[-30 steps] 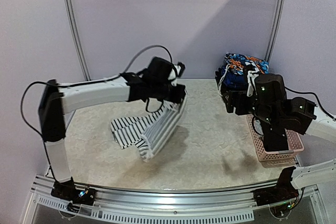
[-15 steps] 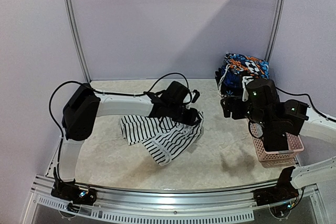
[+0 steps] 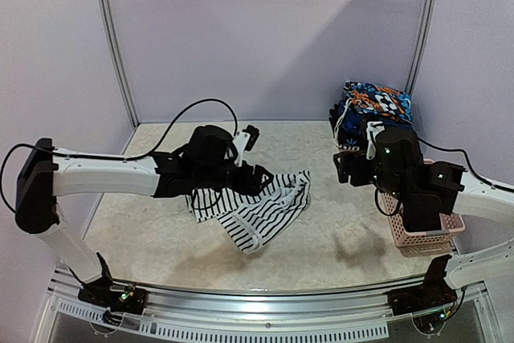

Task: Fold and stack the mixed laundry pile
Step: Place the crumpled tank top at the center of the board, then pick up the crumpled tank top from the center of the board, then adjust the crumpled tank top at the center of the board.

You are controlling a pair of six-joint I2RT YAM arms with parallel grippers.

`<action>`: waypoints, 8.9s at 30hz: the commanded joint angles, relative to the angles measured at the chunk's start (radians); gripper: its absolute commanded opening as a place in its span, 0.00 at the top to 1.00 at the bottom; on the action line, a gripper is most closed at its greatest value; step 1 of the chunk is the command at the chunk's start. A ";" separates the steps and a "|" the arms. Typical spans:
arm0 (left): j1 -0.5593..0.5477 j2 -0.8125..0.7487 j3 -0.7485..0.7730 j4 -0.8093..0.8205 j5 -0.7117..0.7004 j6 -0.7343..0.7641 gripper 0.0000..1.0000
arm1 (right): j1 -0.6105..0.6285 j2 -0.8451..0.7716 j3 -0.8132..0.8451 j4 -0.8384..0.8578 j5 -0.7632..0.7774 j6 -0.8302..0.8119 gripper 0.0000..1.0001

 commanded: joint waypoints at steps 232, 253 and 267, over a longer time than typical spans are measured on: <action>0.220 -0.581 -0.606 0.121 -0.577 0.018 1.00 | 0.010 0.989 0.607 -0.030 -0.141 0.061 1.00; 0.220 -0.736 -0.624 0.024 -0.620 0.009 1.00 | -0.045 0.524 0.118 -0.043 -0.200 -0.005 1.00; 0.220 -0.606 -0.623 0.114 -0.625 0.041 1.00 | -0.090 0.569 0.160 -0.107 -0.209 -0.028 0.71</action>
